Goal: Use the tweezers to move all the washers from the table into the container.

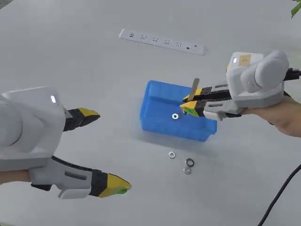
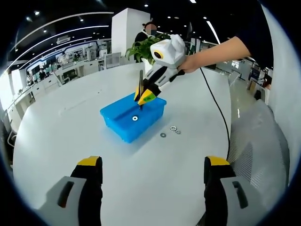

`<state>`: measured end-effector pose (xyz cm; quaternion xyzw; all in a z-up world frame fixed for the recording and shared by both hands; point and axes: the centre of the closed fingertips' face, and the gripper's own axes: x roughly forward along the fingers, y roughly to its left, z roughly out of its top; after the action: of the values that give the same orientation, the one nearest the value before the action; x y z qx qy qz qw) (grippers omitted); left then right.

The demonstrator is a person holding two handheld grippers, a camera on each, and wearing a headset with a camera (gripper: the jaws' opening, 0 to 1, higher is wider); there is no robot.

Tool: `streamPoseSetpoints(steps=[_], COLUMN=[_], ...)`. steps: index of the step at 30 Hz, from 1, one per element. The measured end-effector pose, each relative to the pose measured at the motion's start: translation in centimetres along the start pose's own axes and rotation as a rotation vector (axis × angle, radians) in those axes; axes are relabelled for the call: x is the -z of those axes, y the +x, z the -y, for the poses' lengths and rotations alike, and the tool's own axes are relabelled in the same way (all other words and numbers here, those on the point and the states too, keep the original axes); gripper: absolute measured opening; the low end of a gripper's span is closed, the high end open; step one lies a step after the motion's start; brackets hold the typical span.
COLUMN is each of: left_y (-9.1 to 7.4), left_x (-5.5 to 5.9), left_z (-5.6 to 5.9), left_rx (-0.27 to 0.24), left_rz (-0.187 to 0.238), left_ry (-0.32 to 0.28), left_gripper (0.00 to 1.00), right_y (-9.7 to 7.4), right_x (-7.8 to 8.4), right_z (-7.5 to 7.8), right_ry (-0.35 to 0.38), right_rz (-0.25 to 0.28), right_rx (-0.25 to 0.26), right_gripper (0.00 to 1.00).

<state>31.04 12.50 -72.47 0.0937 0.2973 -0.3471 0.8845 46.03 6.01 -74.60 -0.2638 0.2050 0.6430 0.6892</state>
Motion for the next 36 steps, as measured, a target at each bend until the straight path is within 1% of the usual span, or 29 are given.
streamPoseSetpoints(steps=[4, 11, 17, 20, 22, 24, 26, 27, 28, 30, 31, 32, 33, 36], left_y=[0.0, 0.1, 0.1, 0.2, 0.5, 0.7, 1.1, 1.3, 1.5, 1.9, 2.1, 2.5, 2.7, 3.9], left_x=[0.1, 0.0, 0.0, -0.3, -0.8, -1.6, -3.1, -4.2, -5.0, -6.9, -7.5, -8.4, -8.9, -10.1], left_z=[-0.2, -0.2, -0.3, -0.7, -1.3, -1.7, -2.6, -3.0, -3.3, -3.9, -4.1, -4.3, -4.4, -4.6], left_rx=[-0.007, -0.005, -0.01, -0.014, -0.008, 0.004, 0.006, 0.015, 0.02, 0.034, 0.038, 0.04, 0.044, 0.065], left_rz=[-0.006, -0.008, -0.007, 0.002, 0.009, 0.018, 0.046, 0.068, 0.086, 0.13, 0.138, 0.151, 0.157, 0.16], left_ry=[-0.009, -0.007, -0.008, -0.001, -0.007, 0.006, 0.026, 0.029, 0.029, 0.022, 0.021, 0.032, 0.041, 0.047], left_gripper=[0.99, 0.99, 0.99, 0.99, 0.99, 0.99, 0.99, 0.99, 0.98, 0.92, 0.9, 0.89, 0.89, 0.84], right_y=[0.5, 0.6, 0.3, 0.1, 0.1, 0.0, -0.2, -0.3, -0.3, -0.5, -0.6, -0.6, -0.7, -0.7], right_x=[0.1, 0.0, 0.1, 0.1, 0.2, 0.2, 0.0, 0.0, 0.0, -0.2, -0.2, -0.3, -0.3, -0.3], right_z=[-0.1, -0.1, 0.3, 0.3, 0.1, 0.1, 0.0, 0.0, 0.0, -0.1, -0.1, -0.1, -0.1, -0.2], right_ry=[-0.005, 0.002, 0.007, 0.011, 0.012, 0.006, 0.009, 0.008, 0.006, 0.006, 0.002, 0.0, 0.001, -0.004], right_rz=[-0.003, 0.002, -0.002, 0.002, 0.001, -0.004, 0.001, 0.0, 0.0, 0.0, 0.0, 0.0, -0.001, -0.002], right_rx=[0.005, 0.004, 0.027, 0.031, 0.027, 0.027, 0.026, 0.026, 0.027, 0.026, 0.029, 0.03, 0.029, 0.029], right_gripper=[0.1, 0.1, 0.1, 0.1, 0.1, 0.1, 0.1, 0.1, 0.1, 0.1, 0.1, 0.1, 0.1, 0.1])
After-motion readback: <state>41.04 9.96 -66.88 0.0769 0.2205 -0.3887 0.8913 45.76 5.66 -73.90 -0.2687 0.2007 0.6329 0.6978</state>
